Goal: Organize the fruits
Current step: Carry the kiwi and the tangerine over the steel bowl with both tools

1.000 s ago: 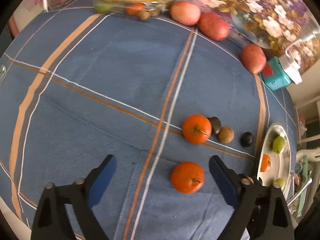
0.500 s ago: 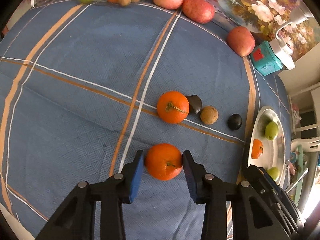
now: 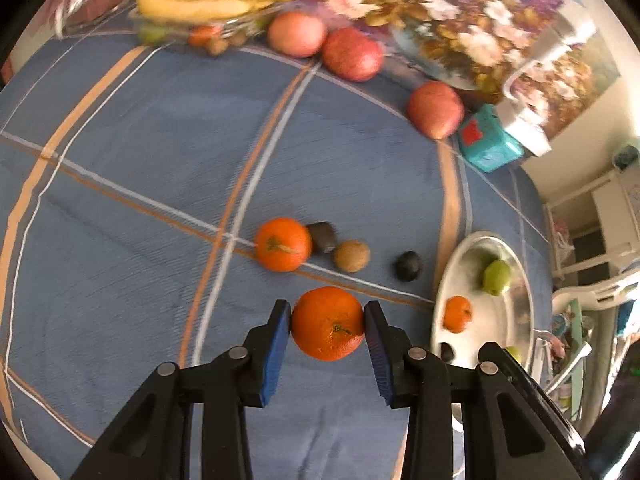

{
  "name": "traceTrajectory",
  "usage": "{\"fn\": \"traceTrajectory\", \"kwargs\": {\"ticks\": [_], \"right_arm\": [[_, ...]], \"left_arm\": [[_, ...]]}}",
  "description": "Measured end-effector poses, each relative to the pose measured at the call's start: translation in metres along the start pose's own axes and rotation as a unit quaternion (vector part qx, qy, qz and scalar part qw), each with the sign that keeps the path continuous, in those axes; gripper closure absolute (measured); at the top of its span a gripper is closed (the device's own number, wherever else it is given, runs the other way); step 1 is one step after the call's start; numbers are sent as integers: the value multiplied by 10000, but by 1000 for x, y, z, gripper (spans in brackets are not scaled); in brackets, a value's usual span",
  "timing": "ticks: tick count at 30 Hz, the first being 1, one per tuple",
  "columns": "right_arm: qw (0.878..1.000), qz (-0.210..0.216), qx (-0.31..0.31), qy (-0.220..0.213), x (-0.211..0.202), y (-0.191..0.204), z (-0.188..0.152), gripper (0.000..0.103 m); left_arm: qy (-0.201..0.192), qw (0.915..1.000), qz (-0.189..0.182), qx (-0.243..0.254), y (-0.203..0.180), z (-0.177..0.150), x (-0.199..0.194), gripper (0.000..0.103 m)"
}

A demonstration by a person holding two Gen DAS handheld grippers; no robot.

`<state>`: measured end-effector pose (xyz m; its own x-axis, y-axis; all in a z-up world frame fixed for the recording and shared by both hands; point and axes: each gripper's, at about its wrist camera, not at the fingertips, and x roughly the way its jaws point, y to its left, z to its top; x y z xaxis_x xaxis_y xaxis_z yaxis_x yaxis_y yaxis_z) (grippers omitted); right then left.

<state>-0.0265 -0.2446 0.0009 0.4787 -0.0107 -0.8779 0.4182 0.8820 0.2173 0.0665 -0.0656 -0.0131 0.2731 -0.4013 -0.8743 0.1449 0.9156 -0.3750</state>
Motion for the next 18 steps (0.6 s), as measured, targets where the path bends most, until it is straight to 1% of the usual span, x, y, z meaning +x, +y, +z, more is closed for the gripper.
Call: {"fn": "traceTrajectory", "kwargs": {"ticks": [2, 4, 7, 9, 11, 18], "right_arm": [[9997, -136, 205, -58, -3, -19, 4, 75], [9982, -386, 448, -97, -7, -42, 7, 75], [9958, -509, 759, -93, -8, -71, 5, 75], [9943, -554, 912, -87, -10, -87, 3, 75], [9933, -565, 1001, -98, -13, -97, 2, 75], [9933, -402, 1078, -98, -21, -108, -4, 75]], "left_arm": [[-28, 9998, -111, 164, -12, -2, 2, 63], [-22, 9990, -222, 379, -30, -4, 4, 63], [53, 9974, -356, 630, -47, -12, 5, 63], [189, 9954, -500, 793, -62, -20, 9, 63], [335, 9931, -604, 943, -75, -29, 14, 63], [614, 9848, -622, 1504, -112, -57, 30, 63]]}}
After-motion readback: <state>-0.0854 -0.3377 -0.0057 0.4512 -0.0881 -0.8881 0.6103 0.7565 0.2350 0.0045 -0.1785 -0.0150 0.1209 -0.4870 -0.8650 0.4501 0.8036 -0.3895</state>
